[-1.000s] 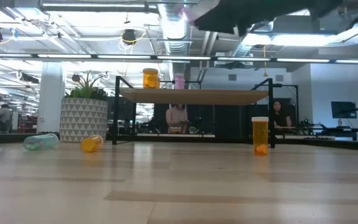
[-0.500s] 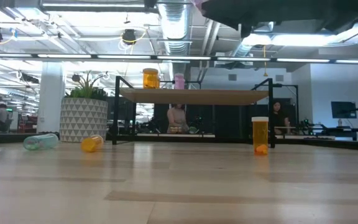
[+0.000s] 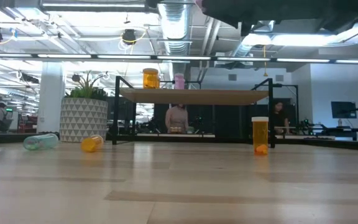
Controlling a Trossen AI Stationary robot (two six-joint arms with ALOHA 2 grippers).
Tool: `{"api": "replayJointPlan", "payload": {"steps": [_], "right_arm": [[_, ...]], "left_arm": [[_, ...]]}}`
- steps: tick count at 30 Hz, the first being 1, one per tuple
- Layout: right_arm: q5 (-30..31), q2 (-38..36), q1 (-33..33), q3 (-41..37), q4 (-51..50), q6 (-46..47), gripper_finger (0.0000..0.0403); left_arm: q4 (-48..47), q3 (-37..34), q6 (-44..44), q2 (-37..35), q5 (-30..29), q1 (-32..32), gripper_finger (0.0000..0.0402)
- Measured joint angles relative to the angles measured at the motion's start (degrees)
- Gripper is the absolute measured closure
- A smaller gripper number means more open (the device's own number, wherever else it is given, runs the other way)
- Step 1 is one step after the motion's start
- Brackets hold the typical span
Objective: Pick and place medicine bottles onto shelf by color
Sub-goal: Put the pink bottle aligned with the other pink pill bottle on the shelf
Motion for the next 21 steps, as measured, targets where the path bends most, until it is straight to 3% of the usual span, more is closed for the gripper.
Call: {"api": "replayJointPlan", "payload": {"steps": [3,12,21], "right_arm": [[0.0,0.0,0.0,0.0,0.66,0.0,0.03],[-0.2,0.0,0.0,0.0,1.71,0.05,0.03],[-0.7,0.0,0.0,0.0,3.4,0.07,0.03]], "left_arm": [[1.51,-0.58,-0.11,0.0,0.44,-0.18,0.015],[17.67,-7.81,-0.48,-0.44,1.55,-0.57,0.0161],[19.09,-8.09,-0.46,-0.42,1.13,-0.55,0.0161]]}}
